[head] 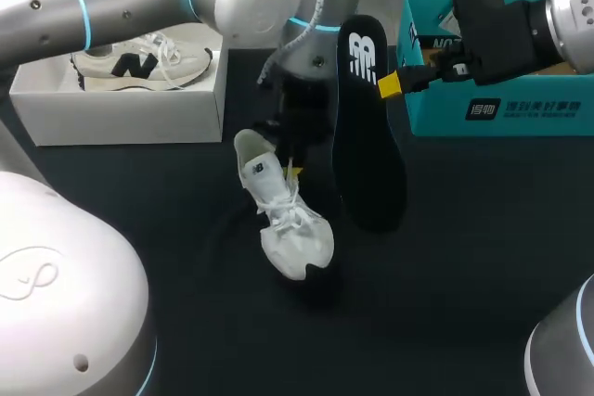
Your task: Take the shoe out of the shoebox, open the shoe tongue, remove and reinsert the insole, then place the shoe into the shoebox
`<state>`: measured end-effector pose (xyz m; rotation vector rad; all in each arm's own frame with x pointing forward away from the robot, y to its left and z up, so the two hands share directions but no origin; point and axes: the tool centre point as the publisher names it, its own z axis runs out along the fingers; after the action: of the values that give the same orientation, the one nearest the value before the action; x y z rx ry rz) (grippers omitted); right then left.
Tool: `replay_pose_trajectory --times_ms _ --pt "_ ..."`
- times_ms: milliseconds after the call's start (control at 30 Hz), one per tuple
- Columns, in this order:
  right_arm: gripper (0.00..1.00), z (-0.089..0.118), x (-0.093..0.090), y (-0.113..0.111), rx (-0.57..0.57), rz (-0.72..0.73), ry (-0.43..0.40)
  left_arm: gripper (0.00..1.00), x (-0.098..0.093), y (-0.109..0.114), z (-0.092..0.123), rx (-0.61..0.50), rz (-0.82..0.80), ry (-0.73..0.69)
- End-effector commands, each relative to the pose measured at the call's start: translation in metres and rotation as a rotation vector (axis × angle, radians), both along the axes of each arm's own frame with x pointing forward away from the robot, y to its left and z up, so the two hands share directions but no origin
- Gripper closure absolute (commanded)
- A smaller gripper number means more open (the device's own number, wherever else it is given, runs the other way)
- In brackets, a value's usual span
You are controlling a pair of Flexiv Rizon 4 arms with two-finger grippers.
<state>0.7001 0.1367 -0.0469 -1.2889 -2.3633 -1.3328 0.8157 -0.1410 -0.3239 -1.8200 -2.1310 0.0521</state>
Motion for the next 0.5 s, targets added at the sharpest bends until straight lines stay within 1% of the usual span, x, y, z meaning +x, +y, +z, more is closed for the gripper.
replay_pose_trajectory --times_ms 33,267,500 --pt "1.00 -0.001 0.001 0.002 -0.001 -0.001 0.002 1.00 -0.001 -0.006 0.002 0.019 -0.020 -0.030" --pt "1.00 -0.001 0.001 0.002 -0.001 -0.001 0.002 1.00 0.003 -0.016 -0.003 0.035 -0.075 -0.058" --pt "1.00 -0.001 0.001 0.002 -0.001 -0.001 0.002 1.00 0.008 -0.026 -0.015 0.066 -0.111 -0.046"
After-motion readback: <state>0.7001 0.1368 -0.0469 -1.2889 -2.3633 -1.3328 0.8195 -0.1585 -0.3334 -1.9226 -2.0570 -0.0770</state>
